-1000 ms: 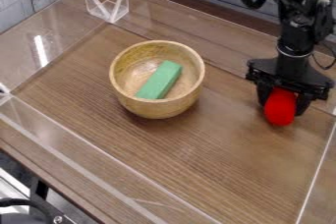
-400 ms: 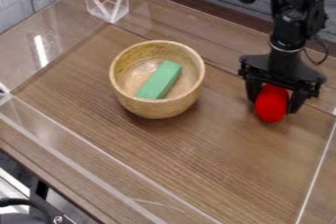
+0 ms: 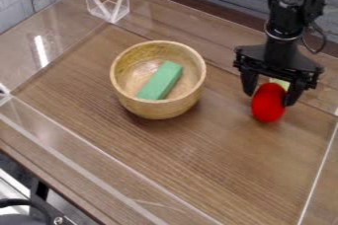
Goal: Move the red fruit to the right side of the table
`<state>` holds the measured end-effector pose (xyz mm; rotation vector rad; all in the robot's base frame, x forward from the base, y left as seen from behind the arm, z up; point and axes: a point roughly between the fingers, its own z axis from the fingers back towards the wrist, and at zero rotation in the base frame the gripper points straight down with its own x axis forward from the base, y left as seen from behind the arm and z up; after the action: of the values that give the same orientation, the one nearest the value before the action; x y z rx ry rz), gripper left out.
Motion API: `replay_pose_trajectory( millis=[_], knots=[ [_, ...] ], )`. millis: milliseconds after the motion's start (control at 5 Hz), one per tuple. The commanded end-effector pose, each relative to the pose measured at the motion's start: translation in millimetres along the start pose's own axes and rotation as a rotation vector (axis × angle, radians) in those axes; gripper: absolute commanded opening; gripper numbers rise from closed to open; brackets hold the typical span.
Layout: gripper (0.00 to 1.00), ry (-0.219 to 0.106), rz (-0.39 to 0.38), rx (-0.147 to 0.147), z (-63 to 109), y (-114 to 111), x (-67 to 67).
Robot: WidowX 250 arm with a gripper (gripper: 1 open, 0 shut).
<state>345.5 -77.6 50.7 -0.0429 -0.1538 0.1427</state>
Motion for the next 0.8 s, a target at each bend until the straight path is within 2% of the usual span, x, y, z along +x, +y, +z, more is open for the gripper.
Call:
replay_pose_trajectory(
  millis=[0,200,400,600],
  knots=[
    [1.00,-0.070,0.015,-0.020,32.9,4,8.5],
    [1.00,-0.081,0.025,-0.015,46.7,10,5.8],
    [1.00,-0.107,0.034,-0.007,71.0,22,3.2],
    [1.00,-0.135,0.056,0.008,96.3,46,1.6]
  ],
)
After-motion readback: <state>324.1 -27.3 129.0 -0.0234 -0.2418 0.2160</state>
